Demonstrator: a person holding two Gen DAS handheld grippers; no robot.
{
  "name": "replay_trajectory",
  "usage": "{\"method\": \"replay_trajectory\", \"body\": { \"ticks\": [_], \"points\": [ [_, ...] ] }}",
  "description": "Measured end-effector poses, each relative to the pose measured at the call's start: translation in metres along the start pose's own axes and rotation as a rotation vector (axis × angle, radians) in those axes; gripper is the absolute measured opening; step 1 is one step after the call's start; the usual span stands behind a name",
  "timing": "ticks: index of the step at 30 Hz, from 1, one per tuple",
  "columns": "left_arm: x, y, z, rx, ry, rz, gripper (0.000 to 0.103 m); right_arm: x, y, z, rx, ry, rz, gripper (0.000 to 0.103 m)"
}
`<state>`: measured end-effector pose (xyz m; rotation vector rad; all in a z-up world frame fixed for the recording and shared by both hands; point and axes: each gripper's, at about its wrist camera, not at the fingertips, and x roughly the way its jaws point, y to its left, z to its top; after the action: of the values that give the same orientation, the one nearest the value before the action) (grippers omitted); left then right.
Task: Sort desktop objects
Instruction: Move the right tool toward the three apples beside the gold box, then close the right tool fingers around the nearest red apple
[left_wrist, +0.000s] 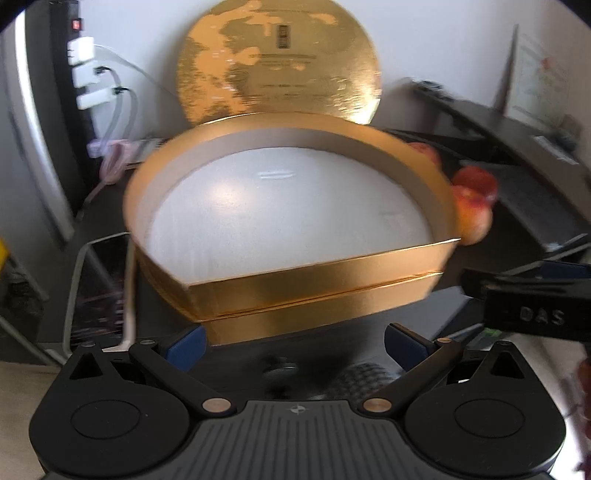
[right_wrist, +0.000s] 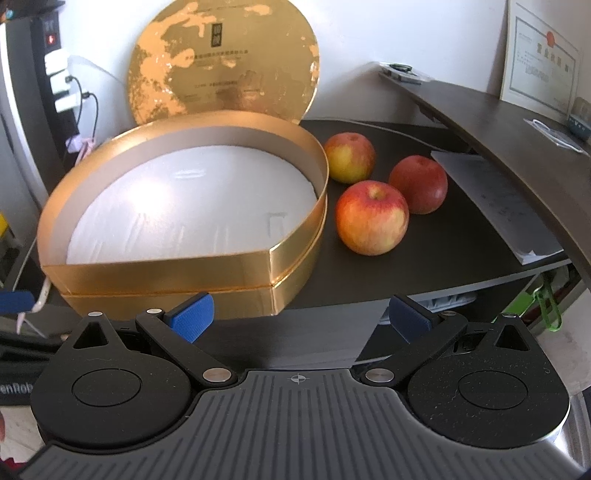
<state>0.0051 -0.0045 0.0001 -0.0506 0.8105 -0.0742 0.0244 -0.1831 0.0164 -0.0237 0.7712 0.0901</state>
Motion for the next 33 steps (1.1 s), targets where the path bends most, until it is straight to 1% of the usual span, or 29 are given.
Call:
{"method": "replay_trajectory", "body": {
  "ticks": [4, 5, 8, 11, 13, 14, 17, 20, 22, 25, 28, 33],
  "points": [
    [-0.004, 0.001, 0.000, 0.004, -0.040, -0.016, 0.102, 0.001, -0.012, 0.004, 0.106, 0.006, 0.065, 0.103],
    [-0.004, 0.001, 0.000, 0.001, -0.042, -0.024, 0.102, 0.001, -0.015, 0.005, 0.118, 0.004, 0.071, 0.103],
    [-0.004, 0.000, 0.000, 0.002, -0.052, -0.049, 0.102, 0.003, -0.018, 0.003, 0.122, -0.018, 0.074, 0.103],
    [-0.003, -0.003, 0.000, 0.016, -0.044, -0.043, 0.102, 0.007, -0.021, 0.003, 0.127, -0.031, 0.131, 0.103],
    [0.000, -0.001, -0.001, 0.010, -0.026, -0.075, 0.102, 0.009, -0.020, 0.002, 0.117, -0.035, 0.154, 0.103],
    [0.002, 0.000, -0.001, 0.007, -0.016, -0.093, 0.102, 0.010, -0.019, 0.002, 0.108, -0.037, 0.151, 0.103],
    [0.001, 0.001, -0.003, -0.012, -0.023, -0.135, 0.102, 0.010, -0.013, 0.000, 0.060, -0.061, 0.126, 0.103],
    [-0.001, -0.002, -0.002, 0.005, -0.039, -0.139, 0.102, 0.011, -0.012, 0.001, 0.051, -0.072, 0.119, 0.103],
    [-0.002, -0.007, -0.001, 0.038, -0.048, -0.116, 0.102, 0.011, -0.013, 0.002, 0.056, -0.073, 0.112, 0.103],
    [-0.003, -0.013, 0.002, 0.071, -0.073, -0.093, 0.102, 0.011, -0.014, 0.004, 0.054, -0.091, 0.075, 0.103],
    [-0.002, -0.012, 0.006, 0.068, -0.068, -0.080, 0.102, 0.011, -0.017, 0.006, 0.049, -0.116, 0.035, 0.103],
    [0.000, -0.007, 0.012, 0.032, -0.071, -0.068, 0.102, 0.013, -0.026, 0.010, 0.054, -0.117, 0.040, 0.103]
  ]
}}
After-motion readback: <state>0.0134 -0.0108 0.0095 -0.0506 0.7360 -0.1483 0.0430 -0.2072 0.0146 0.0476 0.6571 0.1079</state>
